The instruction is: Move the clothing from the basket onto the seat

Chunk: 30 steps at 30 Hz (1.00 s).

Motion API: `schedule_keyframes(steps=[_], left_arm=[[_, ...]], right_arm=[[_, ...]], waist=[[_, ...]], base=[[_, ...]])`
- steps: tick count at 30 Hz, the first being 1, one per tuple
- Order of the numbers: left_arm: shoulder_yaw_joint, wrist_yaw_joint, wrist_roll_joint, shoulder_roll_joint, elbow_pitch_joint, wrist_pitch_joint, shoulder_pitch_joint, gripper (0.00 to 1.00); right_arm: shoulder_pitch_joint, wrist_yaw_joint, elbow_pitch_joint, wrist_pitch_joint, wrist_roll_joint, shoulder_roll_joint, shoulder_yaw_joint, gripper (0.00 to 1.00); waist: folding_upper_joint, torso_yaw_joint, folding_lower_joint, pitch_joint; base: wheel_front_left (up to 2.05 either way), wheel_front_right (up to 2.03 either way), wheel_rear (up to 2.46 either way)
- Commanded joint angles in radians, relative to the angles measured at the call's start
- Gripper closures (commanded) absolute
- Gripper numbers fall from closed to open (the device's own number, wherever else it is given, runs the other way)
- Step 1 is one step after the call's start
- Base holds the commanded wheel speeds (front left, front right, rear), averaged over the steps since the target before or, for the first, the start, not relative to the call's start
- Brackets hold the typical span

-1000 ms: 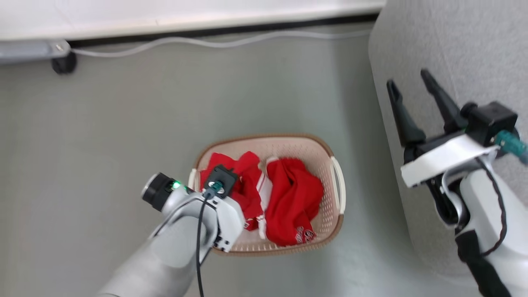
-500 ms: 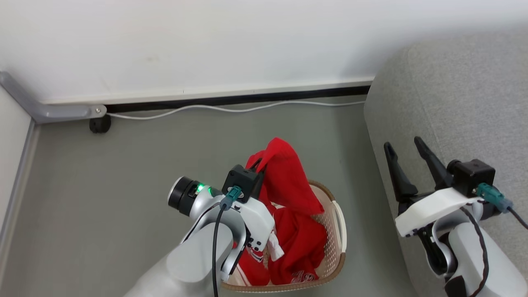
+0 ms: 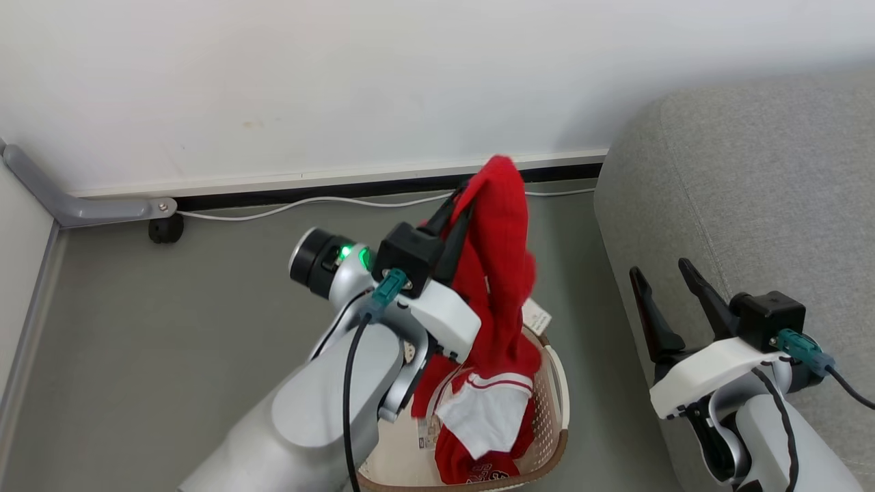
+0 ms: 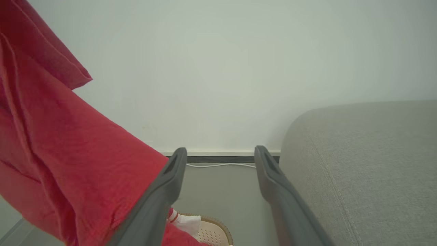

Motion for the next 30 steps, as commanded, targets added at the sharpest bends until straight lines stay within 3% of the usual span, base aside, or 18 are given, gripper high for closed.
schedule_keyframes(steps=[1,21,30], left_arm=[[0.044,-0.004,0.011,0.020,-0.041,-0.010,-0.064,1.00],[0.076,-0.082,0.025,0.035,-0.051,-0.010,-0.193,1.00],[0.064,-0.118,0.027,0.025,-0.022,-0.010,-0.191,1.00]], right_arm=[[0.003,0.004,-0.020,-0.011,-0.007,0.002,0.014,0.00],[-0.001,0.004,-0.025,-0.011,0.012,-0.002,0.088,0.00],[-0.127,0.004,-0.168,-0.011,0.073,-0.118,0.275,0.00]], waist=[[0.0000,0.001,0.0001,0.001],[0.0000,0.001,0.0001,-0.002],[0.0000,0.013,0.0001,0.000]], base=[[0.00,0.00,0.00],[0.00,0.00,0.00],[0.00,0.00,0.00]])
